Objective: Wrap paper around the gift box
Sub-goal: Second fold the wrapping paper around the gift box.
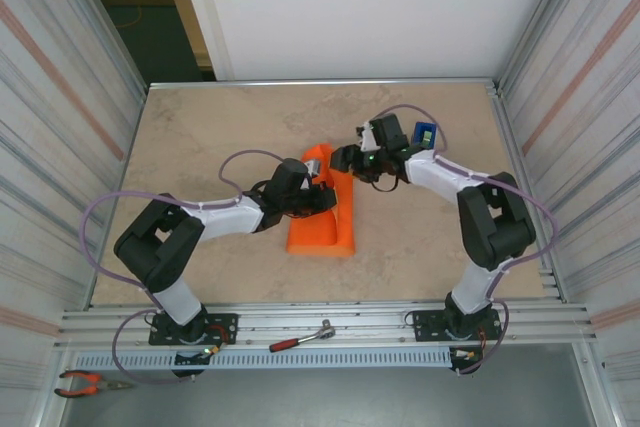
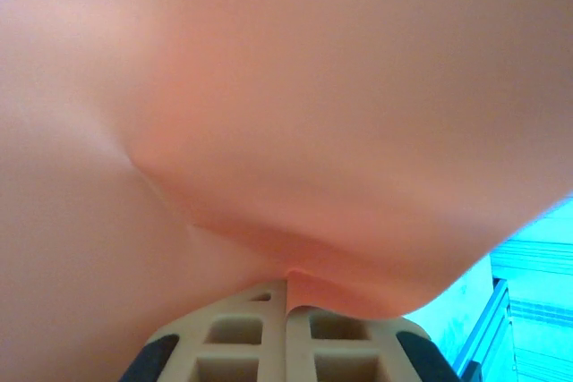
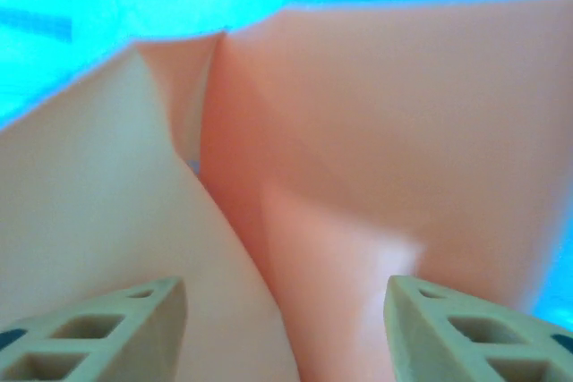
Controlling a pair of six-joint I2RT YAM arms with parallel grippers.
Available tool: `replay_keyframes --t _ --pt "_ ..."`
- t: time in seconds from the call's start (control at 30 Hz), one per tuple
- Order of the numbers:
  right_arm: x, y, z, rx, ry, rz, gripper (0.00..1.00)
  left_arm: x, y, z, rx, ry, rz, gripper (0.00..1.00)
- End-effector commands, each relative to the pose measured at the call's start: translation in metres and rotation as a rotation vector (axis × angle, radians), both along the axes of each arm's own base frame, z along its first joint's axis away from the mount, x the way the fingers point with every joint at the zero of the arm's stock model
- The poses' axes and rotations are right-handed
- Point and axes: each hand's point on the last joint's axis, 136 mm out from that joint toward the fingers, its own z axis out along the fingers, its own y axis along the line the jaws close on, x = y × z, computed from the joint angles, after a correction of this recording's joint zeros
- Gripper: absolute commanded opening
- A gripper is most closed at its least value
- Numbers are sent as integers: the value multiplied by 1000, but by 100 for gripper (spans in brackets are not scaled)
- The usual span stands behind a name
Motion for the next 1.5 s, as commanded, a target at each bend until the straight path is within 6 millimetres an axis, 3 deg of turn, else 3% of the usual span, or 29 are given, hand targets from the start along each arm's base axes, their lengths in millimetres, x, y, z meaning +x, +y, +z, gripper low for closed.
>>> replay_keyframes --t 0.0,0.27,0.5,0.83,1.03,1.2,1.47 --pt "8 -18 28 -17 -44 -59 73 -28 20 -59 152 159 -6 0" --pt "5 -6 13 -95 -35 -47 98 -29 21 -58 166 155 -11 0" --pt "4 3 -4 -154 -23 -46 98 -28 21 -58 170 153 -14 0" --pt "11 -22 42 -94 -113 -130 98 -28 21 -60 176 156 -17 0" --pt "8 -18 55 -77 -148 -122 98 -29 22 -61 178 155 -15 0" --pt "8 -7 42 -103 -122 -105 98 -28 22 -61 179 154 -13 0" --pt "8 -9 -8 -200 -16 -133 98 -27 21 -60 179 154 -14 0"
